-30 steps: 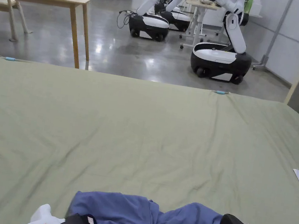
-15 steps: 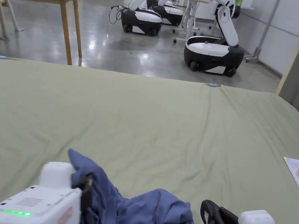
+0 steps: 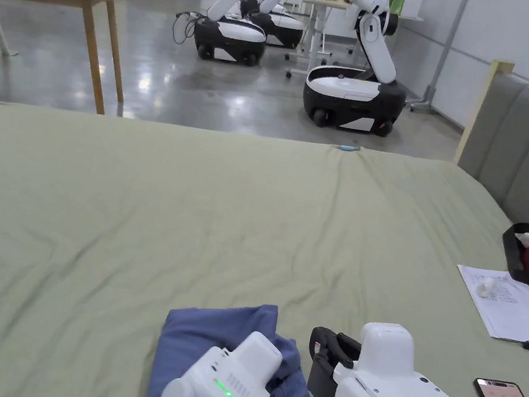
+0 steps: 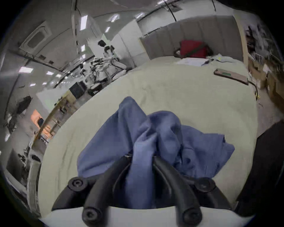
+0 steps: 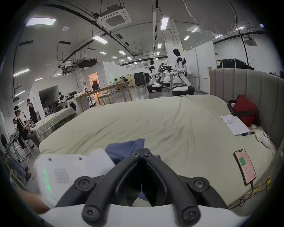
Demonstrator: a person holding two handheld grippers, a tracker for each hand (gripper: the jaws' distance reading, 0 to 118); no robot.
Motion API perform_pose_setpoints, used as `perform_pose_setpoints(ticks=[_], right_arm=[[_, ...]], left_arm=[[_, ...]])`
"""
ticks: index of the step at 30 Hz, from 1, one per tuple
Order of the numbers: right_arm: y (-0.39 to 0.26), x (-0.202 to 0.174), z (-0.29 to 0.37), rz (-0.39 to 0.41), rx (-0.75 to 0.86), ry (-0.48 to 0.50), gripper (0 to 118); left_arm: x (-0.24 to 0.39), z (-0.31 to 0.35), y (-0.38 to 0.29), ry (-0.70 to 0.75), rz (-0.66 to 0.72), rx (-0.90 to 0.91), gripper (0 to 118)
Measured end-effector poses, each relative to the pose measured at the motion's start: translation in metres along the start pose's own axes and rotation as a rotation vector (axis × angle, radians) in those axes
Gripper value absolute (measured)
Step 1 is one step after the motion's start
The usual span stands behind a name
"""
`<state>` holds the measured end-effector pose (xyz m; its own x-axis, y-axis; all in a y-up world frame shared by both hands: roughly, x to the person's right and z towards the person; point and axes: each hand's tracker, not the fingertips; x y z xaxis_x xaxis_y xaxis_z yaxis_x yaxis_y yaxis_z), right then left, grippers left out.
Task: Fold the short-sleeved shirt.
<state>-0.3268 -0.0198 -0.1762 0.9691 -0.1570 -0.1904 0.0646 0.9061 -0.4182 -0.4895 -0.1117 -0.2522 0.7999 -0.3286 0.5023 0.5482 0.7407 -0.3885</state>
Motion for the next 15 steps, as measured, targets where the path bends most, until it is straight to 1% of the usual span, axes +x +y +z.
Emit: perform_pose_setpoints(ticks=[1, 2, 3, 5, 7, 9, 11, 12, 13, 14, 15], right_arm=[[0.000, 0.000, 0.000, 0.002, -0.004, -0.003, 0], [0.000, -0.001, 0.000, 0.003, -0.004, -0.004, 0], [0.000, -0.001, 0.001, 0.005, -0.002, -0.004, 0], [0.000, -0.001, 0.001, 0.005, 0.001, -0.001, 0], [0.000, -0.002, 0.001, 0.006, -0.002, -0.002, 0], [-0.001, -0.003, 0.001, 0.011, -0.005, -0.006, 0], [-0.001, -0.004, 0.002, 0.019, -0.002, -0.007, 0], [-0.001, -0.004, 0.002, 0.022, -0.001, -0.007, 0], [-0.001, -0.004, 0.002, 0.023, -0.001, -0.007, 0], [-0.001, -0.004, 0.002, 0.023, -0.002, -0.006, 0], [0.000, -0.004, 0.002, 0.021, -0.004, -0.006, 0]], left_arm=[[-0.011, 0.013, 0.002, -0.029, 0.089, 0.034, 78], [-0.021, 0.026, 0.004, -0.048, 0.150, 0.073, 82], [-0.033, 0.039, 0.005, -0.061, 0.205, 0.118, 83], [-0.060, 0.054, 0.003, -0.068, 0.376, 0.166, 99], [-0.085, 0.050, -0.006, -0.088, 0.559, 0.144, 99], [-0.099, 0.038, -0.016, -0.111, 0.660, 0.100, 94], [-0.097, 0.018, -0.020, -0.207, 0.690, 0.012, 82], [-0.089, 0.007, -0.021, -0.274, 0.706, -0.023, 54], [-0.080, -0.003, -0.018, -0.303, 0.695, -0.024, 16], [-0.071, -0.011, -0.016, -0.318, 0.683, -0.037, 14], [-0.058, -0.021, -0.011, -0.365, 0.675, -0.038, 13]])
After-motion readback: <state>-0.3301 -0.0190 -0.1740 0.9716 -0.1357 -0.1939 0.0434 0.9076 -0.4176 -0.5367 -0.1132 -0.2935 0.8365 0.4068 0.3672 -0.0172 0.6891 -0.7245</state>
